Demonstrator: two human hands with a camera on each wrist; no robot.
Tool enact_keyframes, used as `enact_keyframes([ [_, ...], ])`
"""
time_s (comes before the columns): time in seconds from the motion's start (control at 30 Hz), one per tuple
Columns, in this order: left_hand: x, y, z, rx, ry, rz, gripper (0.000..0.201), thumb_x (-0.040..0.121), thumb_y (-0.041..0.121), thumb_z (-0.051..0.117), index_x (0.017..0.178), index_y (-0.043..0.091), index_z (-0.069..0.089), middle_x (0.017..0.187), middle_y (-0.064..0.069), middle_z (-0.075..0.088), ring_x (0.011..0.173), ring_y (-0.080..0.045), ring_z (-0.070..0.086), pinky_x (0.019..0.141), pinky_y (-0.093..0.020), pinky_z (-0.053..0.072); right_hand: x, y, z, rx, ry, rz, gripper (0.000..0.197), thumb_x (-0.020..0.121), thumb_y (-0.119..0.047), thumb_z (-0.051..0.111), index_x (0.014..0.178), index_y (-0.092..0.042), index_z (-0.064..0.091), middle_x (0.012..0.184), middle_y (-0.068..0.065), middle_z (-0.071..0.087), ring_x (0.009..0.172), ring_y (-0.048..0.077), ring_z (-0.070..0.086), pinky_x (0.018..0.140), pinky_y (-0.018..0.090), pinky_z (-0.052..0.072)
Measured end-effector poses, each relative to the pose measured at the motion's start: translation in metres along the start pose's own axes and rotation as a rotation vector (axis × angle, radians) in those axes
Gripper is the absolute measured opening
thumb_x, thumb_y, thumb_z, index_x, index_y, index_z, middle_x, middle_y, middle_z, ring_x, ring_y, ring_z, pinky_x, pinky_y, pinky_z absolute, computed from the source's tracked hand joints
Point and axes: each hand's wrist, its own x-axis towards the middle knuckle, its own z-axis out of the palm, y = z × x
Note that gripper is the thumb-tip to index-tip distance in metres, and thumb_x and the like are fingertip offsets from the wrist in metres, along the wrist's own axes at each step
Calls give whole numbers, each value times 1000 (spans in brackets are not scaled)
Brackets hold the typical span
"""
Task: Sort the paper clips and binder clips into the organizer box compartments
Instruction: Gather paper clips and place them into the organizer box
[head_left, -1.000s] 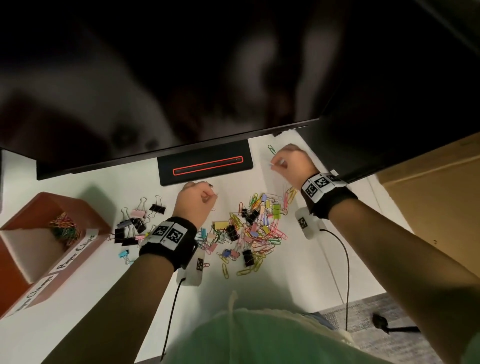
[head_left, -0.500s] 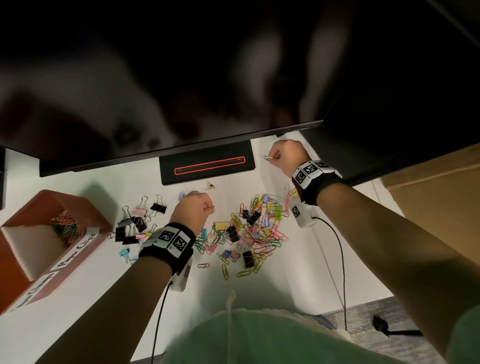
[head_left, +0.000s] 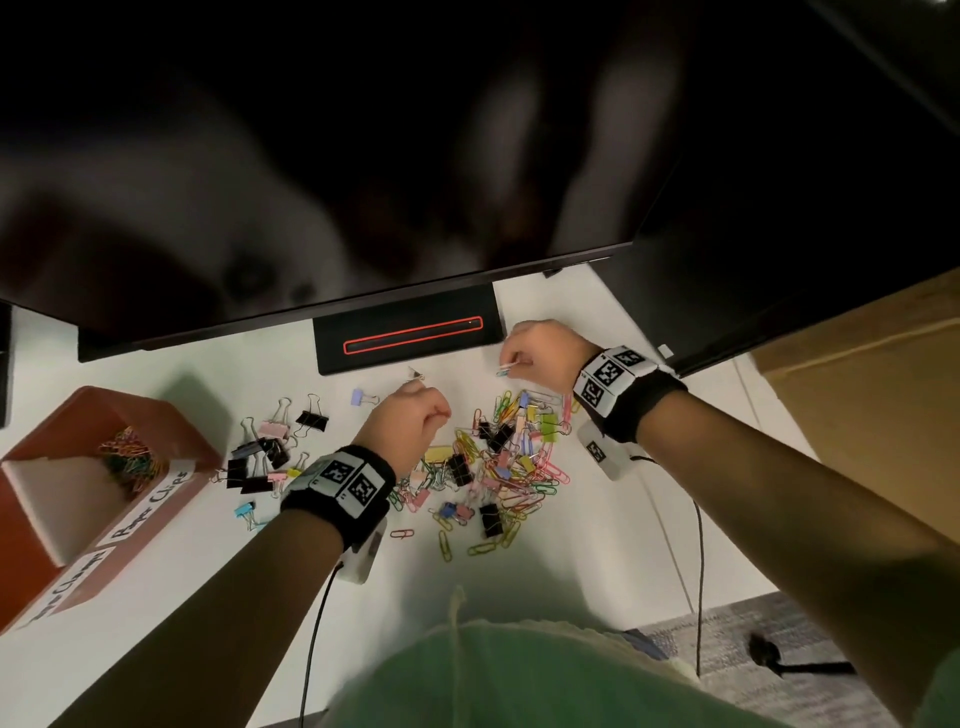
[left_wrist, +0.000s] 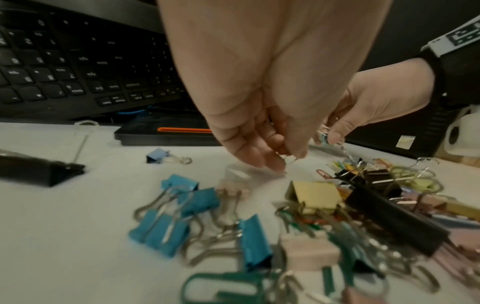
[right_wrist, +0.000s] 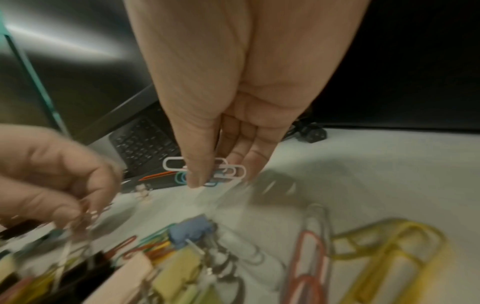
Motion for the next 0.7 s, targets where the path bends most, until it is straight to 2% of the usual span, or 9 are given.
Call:
enact_keyframes([
  [0.07, 3, 9, 1, -28, -58, 76, 10, 88, 14, 58, 94, 13, 65, 95, 2, 51, 82, -13, 56, 81, -23, 47, -2, -8, 4, -11, -69, -81, 16, 85, -11, 62, 98, -7, 70, 110, 9, 59, 98, 23, 58, 86, 29, 45],
  [0.13, 6, 14, 2, -31, -130, 102, 8, 85, 14, 61, 92, 13, 66, 94, 1, 52, 82, -13, 56, 83, -24, 48, -5, -12, 9, -64, -139, -130, 15, 83, -9, 63, 96, -7, 70, 113, 8, 56, 101, 22, 56, 88, 28, 44],
  [0.23, 6, 17, 3, -43, -227, 59, 15, 81, 14, 66, 95, 16, 63, 88, 1, 58, 79, -14, 57, 79, -28, 50, -9, -12, 15, -170, -197, -157, 16, 82, -9, 63, 96, -7, 71, 118, 6, 54, 106, 23, 51, 88, 29, 41],
  [0.33, 4, 18, 6, -16, -287, 5, 29, 79, 15, 69, 105, 18, 57, 82, 3, 59, 74, -14, 57, 73, -25, 46, -12, -11, 17, -225, -211, -160, 16, 82, -12, 63, 96, -9, 71, 118, 4, 54, 109, 23, 48, 89, 30, 40],
  [0.53, 6, 21, 11, 83, -234, 7, 16, 81, 13, 66, 97, 12, 62, 88, 1, 56, 80, -15, 55, 76, -27, 46, -10, -17, 22, -241, -256, -136, 15, 81, -9, 62, 94, -11, 68, 106, 7, 63, 104, 26, 54, 90, 39, 47],
  [0.63, 8, 13, 10, 102, -158, -14, 11, 80, 16, 66, 91, 12, 65, 96, -3, 53, 87, -20, 54, 81, -32, 46, -12, -17, 23, -163, -239, -89, 17, 80, -8, 64, 96, -11, 64, 103, 7, 64, 98, 26, 57, 84, 36, 49],
  [0.7, 8, 7, 8, 107, -127, -37, 13, 80, 18, 67, 91, 11, 66, 96, -3, 51, 88, -20, 51, 81, -32, 45, -13, -17, 24, -102, -221, -51, 25, 80, -10, 65, 104, -12, 60, 104, 8, 63, 95, 26, 58, 79, 32, 47],
])
